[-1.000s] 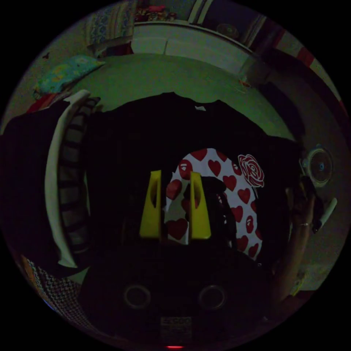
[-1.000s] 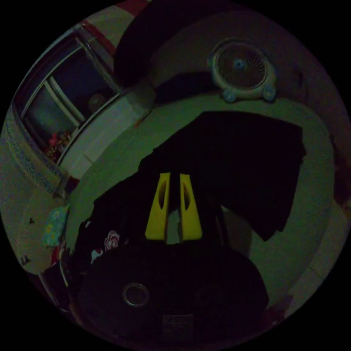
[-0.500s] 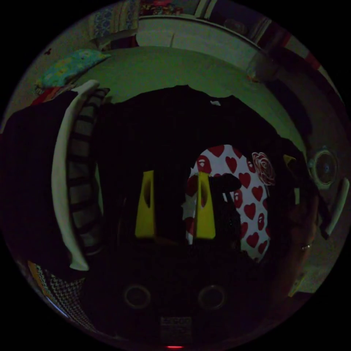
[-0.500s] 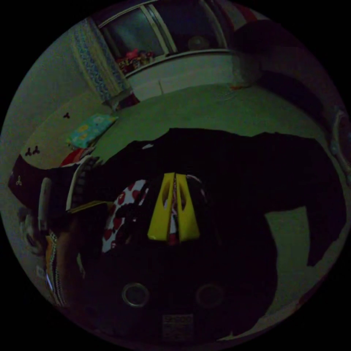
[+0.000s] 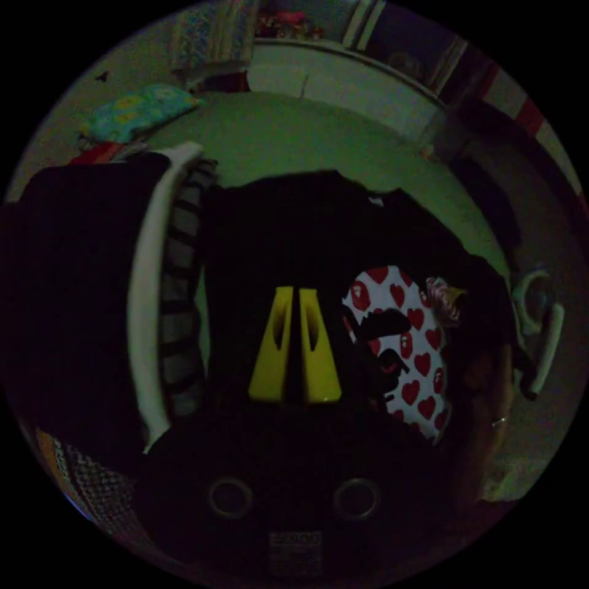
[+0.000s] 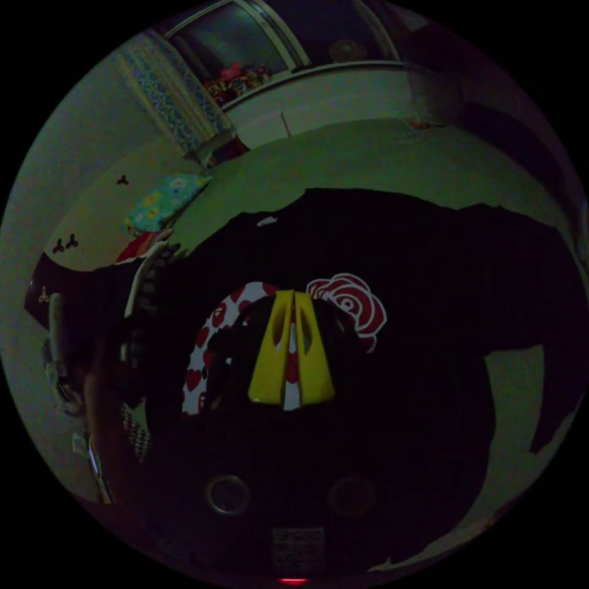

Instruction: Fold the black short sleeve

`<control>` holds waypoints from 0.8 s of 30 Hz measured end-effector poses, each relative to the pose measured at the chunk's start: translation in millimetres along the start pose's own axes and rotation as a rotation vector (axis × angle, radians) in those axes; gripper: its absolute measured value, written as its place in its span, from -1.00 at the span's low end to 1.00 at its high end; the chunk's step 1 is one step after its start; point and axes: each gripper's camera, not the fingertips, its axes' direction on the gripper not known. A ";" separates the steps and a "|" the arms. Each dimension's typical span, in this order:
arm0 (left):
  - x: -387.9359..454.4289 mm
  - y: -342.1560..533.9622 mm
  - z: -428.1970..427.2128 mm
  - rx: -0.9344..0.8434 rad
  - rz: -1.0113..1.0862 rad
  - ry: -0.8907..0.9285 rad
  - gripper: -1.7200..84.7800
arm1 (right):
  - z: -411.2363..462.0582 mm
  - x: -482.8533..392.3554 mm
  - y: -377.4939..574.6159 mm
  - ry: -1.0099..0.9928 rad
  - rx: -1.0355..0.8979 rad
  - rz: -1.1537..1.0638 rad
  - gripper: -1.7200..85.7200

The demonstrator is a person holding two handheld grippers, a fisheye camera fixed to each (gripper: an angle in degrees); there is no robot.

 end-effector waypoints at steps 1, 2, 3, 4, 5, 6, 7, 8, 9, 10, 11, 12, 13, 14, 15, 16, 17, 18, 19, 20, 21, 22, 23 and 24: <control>-14.1 1.6 -15.6 0.104 -0.087 -0.040 -0.92 | 6.0 -3.8 -2.2 -0.001 -0.005 -0.005 -0.98; -22.6 3.7 -23.8 0.161 -0.145 -0.065 -0.92 | 11.5 -6.9 -4.3 -0.009 -0.007 -0.006 -0.98; -41.0 11.0 -39.7 0.277 -0.283 -0.117 -0.92 | 14.5 -8.4 -5.4 -0.013 -0.009 -0.006 -0.98; -59.8 20.8 -51.9 0.364 -0.421 -0.145 -0.93 | 20.7 -11.6 -7.6 -0.017 -0.016 -0.007 -0.98; -68.3 25.3 -55.2 0.386 -0.470 -0.129 -0.93 | 27.4 -15.2 -9.8 -0.016 -0.026 -0.011 -0.98; -82.7 35.0 -59.4 0.439 -0.562 -0.093 -0.94 | 30.8 -17.2 -10.9 -0.015 -0.030 -0.013 -0.98; -92.1 42.9 -61.0 0.484 -0.628 -0.077 -0.95 | 37.9 -21.4 -12.9 -0.012 -0.039 -0.017 -0.98; -95.2 45.0 -61.0 0.495 -0.649 -0.075 -0.95 | 44.9 -25.9 -14.9 -0.010 -0.047 -0.020 -0.98; -98.5 45.0 -59.6 0.487 -0.658 -0.068 -0.96 | 48.4 -28.2 -15.9 -0.011 -0.051 -0.022 -0.98; -97.6 42.1 -58.7 0.484 -0.649 -0.072 -0.96 | 55.2 -33.3 -17.6 -0.014 -0.059 -0.027 -0.98; -95.5 40.4 -58.6 0.487 -0.641 -0.084 -0.96 | 61.8 -38.7 -19.3 -0.015 -0.068 -0.037 -0.98; -88.9 36.1 -58.5 0.498 -0.608 -0.115 -0.96 | 65.0 -41.5 -20.2 -0.014 -0.072 -0.044 -0.98; -80.6 30.9 -57.2 0.499 -0.564 -0.137 -0.96 | 70.7 -46.8 -21.7 -0.006 -0.077 -0.054 -0.98; -75.8 27.9 -55.8 0.498 -0.539 -0.142 -0.96 | 76.1 -51.9 -23.1 0.007 -0.079 -0.063 -0.98; -65.6 22.0 -51.9 0.496 -0.477 -0.141 -0.97 | 78.8 -54.5 -23.8 0.014 -0.081 -0.067 -0.98; -54.4 15.2 -45.8 0.485 -0.406 -0.128 -0.97 | 84.2 -59.6 -25.2 0.029 -0.090 -0.076 -0.98; -48.3 11.3 -41.7 0.470 -0.367 -0.114 -0.97 | 89.5 -64.4 -26.5 0.049 -0.096 -0.077 -0.98; -34.9 3.4 -32.6 0.436 -0.279 -0.093 -0.97 | 92.1 -66.7 -27.2 0.061 -0.098 -0.076 -0.98; -20.4 -3.7 -22.0 0.398 -0.205 -0.086 -0.97 | 97.3 -71.4 -28.4 0.087 -0.103 -0.075 -0.98; -13.3 -6.7 -16.5 0.380 -0.173 -0.083 -0.97 | 102.6 -76.5 -29.5 0.117 -0.111 -0.079 -0.98; 0.4 -11.1 -6.3 0.360 -0.121 -0.078 -0.97 | 105.1 -79.2 -30.0 0.134 -0.113 -0.082 -0.98; 12.0 -13.7 2.7 0.355 -0.098 -0.060 -0.97 | 110.1 -84.7 -30.7 0.173 -0.117 -0.087 -0.98; 17.5 -15.2 7.2 0.346 -0.078 -0.042 -0.97 | 115.2 -90.5 -31.1 0.212 -0.118 -0.099 -0.98; 27.9 -19.4 17.2 0.307 -0.042 -0.005 -0.97 | 117.8 -93.3 -31.2 0.229 -0.120 -0.106 -0.98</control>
